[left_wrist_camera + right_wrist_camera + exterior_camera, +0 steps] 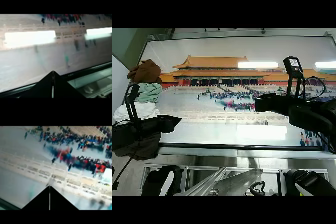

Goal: Fold the shirts.

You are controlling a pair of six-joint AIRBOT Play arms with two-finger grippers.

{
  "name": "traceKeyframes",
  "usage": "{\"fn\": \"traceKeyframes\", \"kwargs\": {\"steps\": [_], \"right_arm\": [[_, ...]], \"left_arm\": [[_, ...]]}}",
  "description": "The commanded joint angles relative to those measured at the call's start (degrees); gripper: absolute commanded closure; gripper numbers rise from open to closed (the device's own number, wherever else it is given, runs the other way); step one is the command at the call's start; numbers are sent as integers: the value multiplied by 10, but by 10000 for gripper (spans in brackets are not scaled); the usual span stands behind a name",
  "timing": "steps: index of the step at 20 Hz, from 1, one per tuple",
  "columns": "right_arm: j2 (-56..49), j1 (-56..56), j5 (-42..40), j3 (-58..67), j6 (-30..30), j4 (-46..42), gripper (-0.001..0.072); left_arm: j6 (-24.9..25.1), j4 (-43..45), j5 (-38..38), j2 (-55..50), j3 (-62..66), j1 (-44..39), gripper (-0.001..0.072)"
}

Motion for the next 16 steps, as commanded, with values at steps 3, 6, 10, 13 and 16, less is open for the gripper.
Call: {"fn": "traceKeyframes", "kwargs": {"steps": [3, 6, 10, 13, 16], "right_arm": [[-2, 0, 0, 0, 0, 0, 690], [-2, 0, 0, 0, 0, 0, 690], [-2, 0, 0, 0, 0, 0, 690], [-2, 0, 0, 0, 0, 0, 690], [-2, 0, 12, 0, 7, 5, 690]], "left_arm": [[0, 0, 0, 0, 0, 1, 691], [0, 0, 0, 0, 0, 1, 691], [0, -1, -2, 0, 0, 1, 691], [0, 0, -14, 0, 0, 1, 691], [0, 12, -47, -3, 1, 1, 691]]}}
